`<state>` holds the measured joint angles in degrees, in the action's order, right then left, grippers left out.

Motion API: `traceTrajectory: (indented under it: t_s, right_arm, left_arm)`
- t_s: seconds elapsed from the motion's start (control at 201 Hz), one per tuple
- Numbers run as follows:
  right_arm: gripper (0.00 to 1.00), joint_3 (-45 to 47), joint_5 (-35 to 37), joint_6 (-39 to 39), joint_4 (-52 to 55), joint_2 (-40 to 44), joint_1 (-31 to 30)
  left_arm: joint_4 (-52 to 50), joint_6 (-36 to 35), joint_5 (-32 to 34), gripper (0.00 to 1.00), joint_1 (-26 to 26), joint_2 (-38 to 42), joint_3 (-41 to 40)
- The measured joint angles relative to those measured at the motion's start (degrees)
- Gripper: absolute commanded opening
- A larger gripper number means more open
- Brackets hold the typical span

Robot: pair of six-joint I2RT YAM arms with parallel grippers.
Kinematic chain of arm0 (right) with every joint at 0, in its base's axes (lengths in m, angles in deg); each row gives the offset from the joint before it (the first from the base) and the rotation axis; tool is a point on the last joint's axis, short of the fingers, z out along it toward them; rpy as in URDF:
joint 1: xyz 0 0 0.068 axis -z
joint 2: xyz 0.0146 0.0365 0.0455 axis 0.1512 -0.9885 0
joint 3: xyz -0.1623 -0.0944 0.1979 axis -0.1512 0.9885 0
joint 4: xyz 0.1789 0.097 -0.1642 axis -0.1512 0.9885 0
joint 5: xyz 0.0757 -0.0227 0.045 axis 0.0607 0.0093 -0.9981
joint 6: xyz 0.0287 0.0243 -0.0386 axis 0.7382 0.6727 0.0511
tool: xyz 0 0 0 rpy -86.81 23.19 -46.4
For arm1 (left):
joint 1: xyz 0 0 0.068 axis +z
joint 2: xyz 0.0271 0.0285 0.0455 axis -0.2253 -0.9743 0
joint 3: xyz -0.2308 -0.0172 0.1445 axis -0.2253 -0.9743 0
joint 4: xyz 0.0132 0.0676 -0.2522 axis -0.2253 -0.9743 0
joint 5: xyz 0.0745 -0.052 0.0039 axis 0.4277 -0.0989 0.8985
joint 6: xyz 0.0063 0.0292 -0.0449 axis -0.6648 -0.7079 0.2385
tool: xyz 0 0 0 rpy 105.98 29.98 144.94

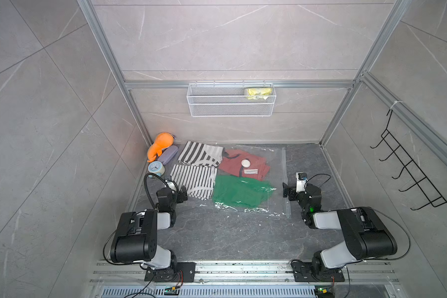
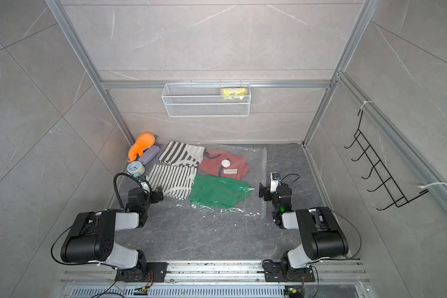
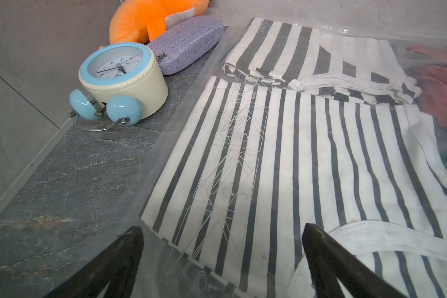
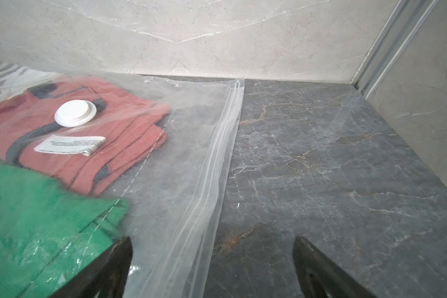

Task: Take the tank top out of the vacuum bag
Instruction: Open the vacuum bag at the center of the board.

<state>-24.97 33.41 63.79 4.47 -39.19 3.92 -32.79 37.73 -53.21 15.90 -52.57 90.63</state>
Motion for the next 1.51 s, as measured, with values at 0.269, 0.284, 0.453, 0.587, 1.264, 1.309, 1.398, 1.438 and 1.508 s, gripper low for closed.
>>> traceTrajectory:
  t_s: [0.269,0.284,0.453,0.587,1.264,1.309,1.398,1.438,1.508]
  right_arm:
    - [1.00,0.00,0.00,0.00,0.00,0.00,0.00]
    - [1.00,0.00,0.00,0.00,0.00,0.00,0.00]
    - [1.00,0.00,0.00,0.00,0.00,0.00,0.02]
    - [1.00,0.00,-0.02,0.00,0.00,0.00,0.02]
    - [1.00,-53.33,-28.17,31.23,50.40,-18.01,-0.39]
    - [1.00,-50.01,-27.36,31.54,53.07,-18.40,-0.92]
    - [1.00,-47.87,-21.05,29.73,62.64,-18.14,-2.58]
    - [1.00,-47.93,-17.55,28.26,65.26,-17.11,-3.58]
    - [0.95,-48.37,-12.83,25.90,69.05,-14.01,-4.96]
  left_arm:
    - [0.00,0.00,0.00,1.00,0.00,0.00,0.00]
    - [0.00,0.00,0.00,1.00,0.00,0.00,0.00]
    - [0.00,0.00,0.00,1.00,0.00,0.00,0.00]
    - [0.00,0.00,0.00,1.00,0.00,0.00,0.00]
    - [-47.12,12.59,14.14,0.84,-26.38,2.23,55.34]
    - [-50.01,12.79,13.51,0.84,-30.32,-1.53,60.52]
    - [-54.53,13.20,10.38,0.83,-37.35,-8.02,66.01]
    - [-55.78,13.35,9.09,0.84,-39.41,-10.03,66.07]
    - [-57.59,13.60,6.80,0.84,-41.68,-12.98,65.46]
